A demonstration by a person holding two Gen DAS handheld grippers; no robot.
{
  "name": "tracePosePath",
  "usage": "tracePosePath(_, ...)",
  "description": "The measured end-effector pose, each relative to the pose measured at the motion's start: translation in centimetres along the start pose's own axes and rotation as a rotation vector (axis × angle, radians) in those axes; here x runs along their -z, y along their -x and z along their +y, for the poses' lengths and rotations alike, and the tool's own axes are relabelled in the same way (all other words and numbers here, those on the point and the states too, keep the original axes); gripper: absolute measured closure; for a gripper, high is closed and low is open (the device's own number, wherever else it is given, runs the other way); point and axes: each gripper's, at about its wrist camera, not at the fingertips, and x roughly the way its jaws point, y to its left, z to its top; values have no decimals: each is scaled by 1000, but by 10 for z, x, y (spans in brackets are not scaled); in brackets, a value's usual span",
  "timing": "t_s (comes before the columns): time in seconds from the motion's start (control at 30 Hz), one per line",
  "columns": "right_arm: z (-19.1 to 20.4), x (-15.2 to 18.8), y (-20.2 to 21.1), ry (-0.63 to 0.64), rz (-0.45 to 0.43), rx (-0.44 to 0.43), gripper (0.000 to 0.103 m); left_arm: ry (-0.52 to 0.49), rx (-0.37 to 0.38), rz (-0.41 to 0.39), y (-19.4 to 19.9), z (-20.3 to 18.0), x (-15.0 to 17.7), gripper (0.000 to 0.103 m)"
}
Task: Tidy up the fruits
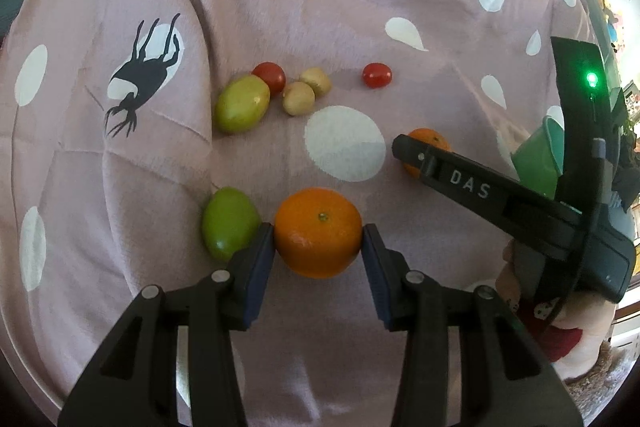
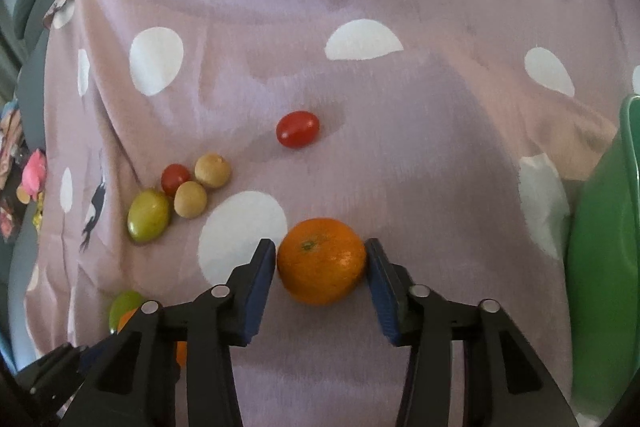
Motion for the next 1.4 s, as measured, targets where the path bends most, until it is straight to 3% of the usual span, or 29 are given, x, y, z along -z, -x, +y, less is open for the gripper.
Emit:
tracePosePath(0.5,4,42,38,25,112,-43,59,0,-14,11,-5,3,2,59)
tracePosePath(0.73,4,36,34,36,120,-25,59,28,11,32,-9,8,3,58)
tracePosePath(0.87,2,35,31,27,120,-28,59,4,-26,29,-10,5,5,58)
tracePosePath(1.4,3,36,32,27,112,-22,59,-11,-38,14,-12,5,6,59)
